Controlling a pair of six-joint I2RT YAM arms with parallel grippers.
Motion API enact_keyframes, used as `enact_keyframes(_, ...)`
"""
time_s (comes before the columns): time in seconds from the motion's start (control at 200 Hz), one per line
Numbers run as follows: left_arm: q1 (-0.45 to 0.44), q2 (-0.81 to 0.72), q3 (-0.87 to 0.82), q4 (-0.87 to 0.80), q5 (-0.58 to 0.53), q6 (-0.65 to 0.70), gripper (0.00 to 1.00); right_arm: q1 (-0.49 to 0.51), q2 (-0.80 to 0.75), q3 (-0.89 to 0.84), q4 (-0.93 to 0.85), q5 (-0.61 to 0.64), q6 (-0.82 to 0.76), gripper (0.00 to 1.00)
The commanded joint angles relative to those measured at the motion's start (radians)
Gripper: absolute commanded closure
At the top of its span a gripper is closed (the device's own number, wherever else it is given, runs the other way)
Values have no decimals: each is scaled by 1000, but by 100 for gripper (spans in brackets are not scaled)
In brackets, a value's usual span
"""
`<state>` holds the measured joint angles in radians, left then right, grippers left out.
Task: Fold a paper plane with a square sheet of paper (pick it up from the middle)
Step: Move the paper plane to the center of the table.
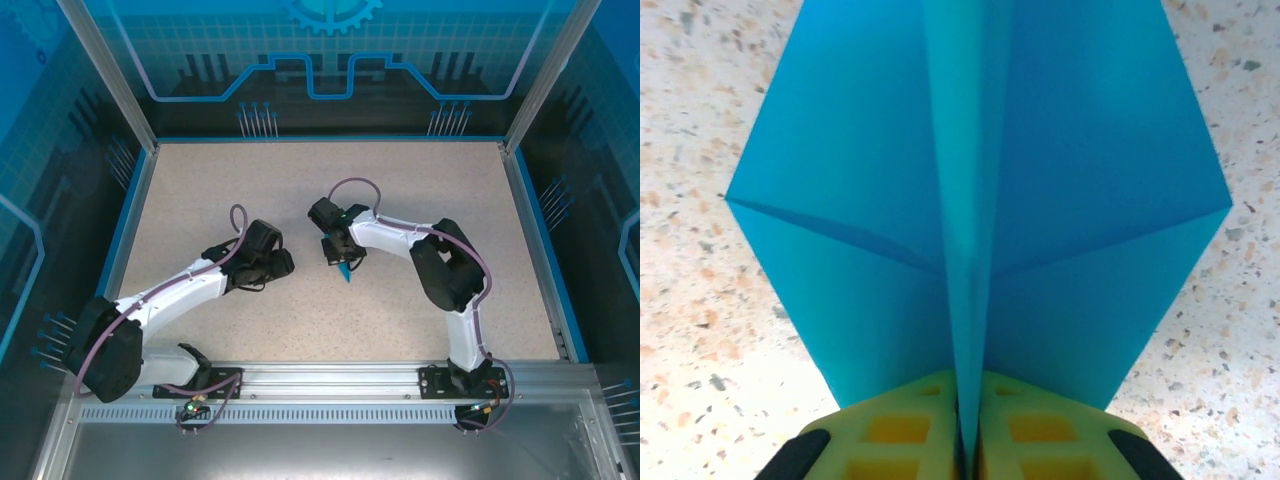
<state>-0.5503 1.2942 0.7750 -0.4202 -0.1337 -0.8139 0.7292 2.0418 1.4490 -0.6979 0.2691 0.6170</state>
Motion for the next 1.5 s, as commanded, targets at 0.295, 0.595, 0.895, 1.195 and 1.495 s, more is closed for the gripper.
enact_keyframes(0.295, 7, 50, 20, 7, 43, 5, 45, -27, 96, 2, 9, -63, 82, 82)
enact_keyframes(0.595, 7, 52, 24, 4, 43, 8, 45, -53, 42, -8, 14, -49, 72, 89)
enact_keyframes(0.895, 8, 47, 22, 7, 46, 10, 44, -168, -49, 8, -23, -9, 2, 90)
enact_keyframes(1.195, 7, 29, 14, 3, 48, 12, 40, -246, 22, 16, -17, -69, -83, 87)
enact_keyframes(1.495, 7, 27, 16, -2, 51, 12, 40, -260, 95, 23, -20, -100, -67, 82)
